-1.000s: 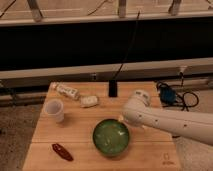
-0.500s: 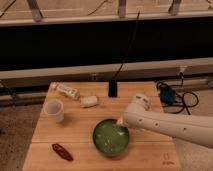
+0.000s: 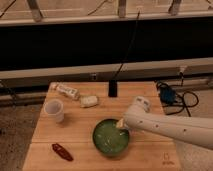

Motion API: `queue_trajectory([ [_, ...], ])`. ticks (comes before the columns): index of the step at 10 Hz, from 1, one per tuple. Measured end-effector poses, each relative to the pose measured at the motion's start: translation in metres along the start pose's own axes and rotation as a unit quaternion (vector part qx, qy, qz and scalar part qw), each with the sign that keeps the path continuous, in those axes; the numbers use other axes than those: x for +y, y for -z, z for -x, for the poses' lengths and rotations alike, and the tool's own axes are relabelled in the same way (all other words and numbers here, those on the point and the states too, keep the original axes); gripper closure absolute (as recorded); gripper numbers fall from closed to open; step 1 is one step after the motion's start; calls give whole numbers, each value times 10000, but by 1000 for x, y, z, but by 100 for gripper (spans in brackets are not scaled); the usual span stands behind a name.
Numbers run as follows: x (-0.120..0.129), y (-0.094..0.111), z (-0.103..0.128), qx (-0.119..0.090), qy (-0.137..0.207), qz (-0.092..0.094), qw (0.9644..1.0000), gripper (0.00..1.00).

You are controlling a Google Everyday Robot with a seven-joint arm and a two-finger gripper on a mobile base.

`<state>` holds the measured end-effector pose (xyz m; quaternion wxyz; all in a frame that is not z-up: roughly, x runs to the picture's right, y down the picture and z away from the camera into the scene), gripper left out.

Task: Pick up the ceramic bowl

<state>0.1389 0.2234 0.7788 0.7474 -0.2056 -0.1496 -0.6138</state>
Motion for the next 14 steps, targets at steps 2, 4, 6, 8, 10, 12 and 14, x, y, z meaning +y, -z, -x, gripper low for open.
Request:
queue_trajectory([
  [2,-1,-2,3,-41,118,1,9999,20],
  [4,-1,-4,5,-74,228,5,9997,20],
  [6,-2,-7,7,-123,317,0,9994,20],
  [8,-2,-9,10,-169,405,-16,9990,20],
  [10,-3,-11,10,-179,481,-21,9987,20],
  [12,-3,-14,13,-231,534,-31,9983,20],
  [14,-2,-15,14,-246,575,-28,9980,20],
])
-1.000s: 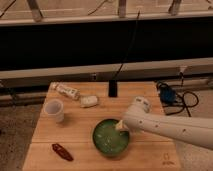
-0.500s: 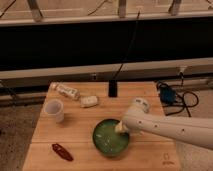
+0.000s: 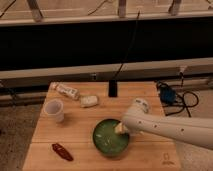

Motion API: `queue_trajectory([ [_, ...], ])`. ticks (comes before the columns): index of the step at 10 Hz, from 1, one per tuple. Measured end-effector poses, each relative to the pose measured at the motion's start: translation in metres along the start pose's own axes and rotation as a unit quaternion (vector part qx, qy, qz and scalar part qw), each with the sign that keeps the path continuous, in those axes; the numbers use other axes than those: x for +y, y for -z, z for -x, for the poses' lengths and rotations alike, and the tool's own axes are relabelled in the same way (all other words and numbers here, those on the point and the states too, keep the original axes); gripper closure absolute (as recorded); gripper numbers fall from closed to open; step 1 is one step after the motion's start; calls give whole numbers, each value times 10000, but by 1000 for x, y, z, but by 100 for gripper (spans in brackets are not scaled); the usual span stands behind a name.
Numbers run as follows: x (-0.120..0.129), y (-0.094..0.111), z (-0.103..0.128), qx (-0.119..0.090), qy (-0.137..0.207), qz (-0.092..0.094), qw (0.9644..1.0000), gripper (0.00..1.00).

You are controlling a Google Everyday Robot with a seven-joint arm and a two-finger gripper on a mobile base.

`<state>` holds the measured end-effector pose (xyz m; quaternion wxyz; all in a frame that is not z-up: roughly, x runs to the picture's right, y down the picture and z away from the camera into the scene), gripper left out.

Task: Pick up the ceramic bowl

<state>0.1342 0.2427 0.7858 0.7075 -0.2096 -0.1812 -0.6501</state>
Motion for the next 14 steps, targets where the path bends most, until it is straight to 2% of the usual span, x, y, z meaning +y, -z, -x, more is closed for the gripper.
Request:
queue_trajectory([
  [14,3,-15,6,-187,95,-6,9998,20],
])
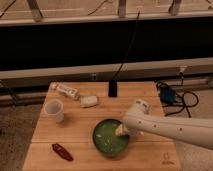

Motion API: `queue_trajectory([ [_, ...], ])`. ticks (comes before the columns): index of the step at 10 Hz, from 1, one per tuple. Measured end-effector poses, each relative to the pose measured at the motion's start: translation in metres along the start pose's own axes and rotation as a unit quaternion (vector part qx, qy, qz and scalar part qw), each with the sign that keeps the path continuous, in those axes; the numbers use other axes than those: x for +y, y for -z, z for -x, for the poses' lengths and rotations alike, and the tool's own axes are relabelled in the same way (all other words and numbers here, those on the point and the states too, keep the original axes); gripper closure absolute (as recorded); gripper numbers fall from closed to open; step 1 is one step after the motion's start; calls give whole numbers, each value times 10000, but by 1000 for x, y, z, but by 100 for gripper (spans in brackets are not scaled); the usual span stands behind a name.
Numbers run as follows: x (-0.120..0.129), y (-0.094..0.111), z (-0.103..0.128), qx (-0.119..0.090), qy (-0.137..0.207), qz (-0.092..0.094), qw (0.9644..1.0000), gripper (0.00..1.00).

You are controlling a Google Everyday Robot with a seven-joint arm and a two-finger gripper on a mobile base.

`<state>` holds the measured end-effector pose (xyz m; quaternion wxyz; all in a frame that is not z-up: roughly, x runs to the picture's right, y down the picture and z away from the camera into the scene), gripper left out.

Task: Pick up the ceramic bowl

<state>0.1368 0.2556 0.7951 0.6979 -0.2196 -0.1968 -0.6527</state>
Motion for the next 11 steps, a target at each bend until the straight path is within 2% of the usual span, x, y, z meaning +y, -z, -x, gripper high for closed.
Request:
queue_trajectory([
  [2,1,-1,0,-7,5,3,10000,23],
  [3,1,-2,0,-18,13,-2,10000,20],
  [5,2,-3,0,-44,14,-1,10000,22],
  [7,2,-5,0,-56,26,2,10000,26],
  [8,2,-5,0,-58,27,1,10000,31],
  [11,3,-6,1,-89,22,-7,10000,56],
])
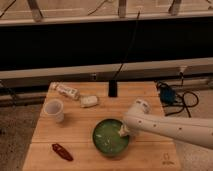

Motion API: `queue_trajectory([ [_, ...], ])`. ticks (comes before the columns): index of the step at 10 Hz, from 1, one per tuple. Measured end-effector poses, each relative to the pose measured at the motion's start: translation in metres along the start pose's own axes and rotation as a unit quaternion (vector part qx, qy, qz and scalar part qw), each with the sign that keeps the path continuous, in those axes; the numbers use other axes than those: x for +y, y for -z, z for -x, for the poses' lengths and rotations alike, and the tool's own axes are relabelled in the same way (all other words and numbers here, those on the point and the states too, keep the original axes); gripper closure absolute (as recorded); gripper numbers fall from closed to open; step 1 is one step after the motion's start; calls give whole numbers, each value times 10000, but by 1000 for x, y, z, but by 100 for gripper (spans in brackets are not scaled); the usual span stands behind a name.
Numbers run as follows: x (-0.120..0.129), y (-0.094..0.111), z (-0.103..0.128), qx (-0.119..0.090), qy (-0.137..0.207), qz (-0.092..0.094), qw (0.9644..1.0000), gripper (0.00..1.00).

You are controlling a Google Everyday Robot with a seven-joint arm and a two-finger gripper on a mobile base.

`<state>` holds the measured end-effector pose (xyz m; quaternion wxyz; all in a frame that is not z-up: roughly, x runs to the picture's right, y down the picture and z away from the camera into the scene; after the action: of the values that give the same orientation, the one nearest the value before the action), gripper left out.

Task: Pick up the ceramic bowl

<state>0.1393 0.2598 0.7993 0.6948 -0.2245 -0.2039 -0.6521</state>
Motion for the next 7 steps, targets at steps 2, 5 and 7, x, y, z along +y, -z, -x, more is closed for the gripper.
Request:
queue_trajectory([
  [2,0,1,-1,25,12,10,10000,77],
  [5,-1,6,-3,55,22,-3,10000,100],
  [7,-2,8,-3,81,32,2,10000,100],
])
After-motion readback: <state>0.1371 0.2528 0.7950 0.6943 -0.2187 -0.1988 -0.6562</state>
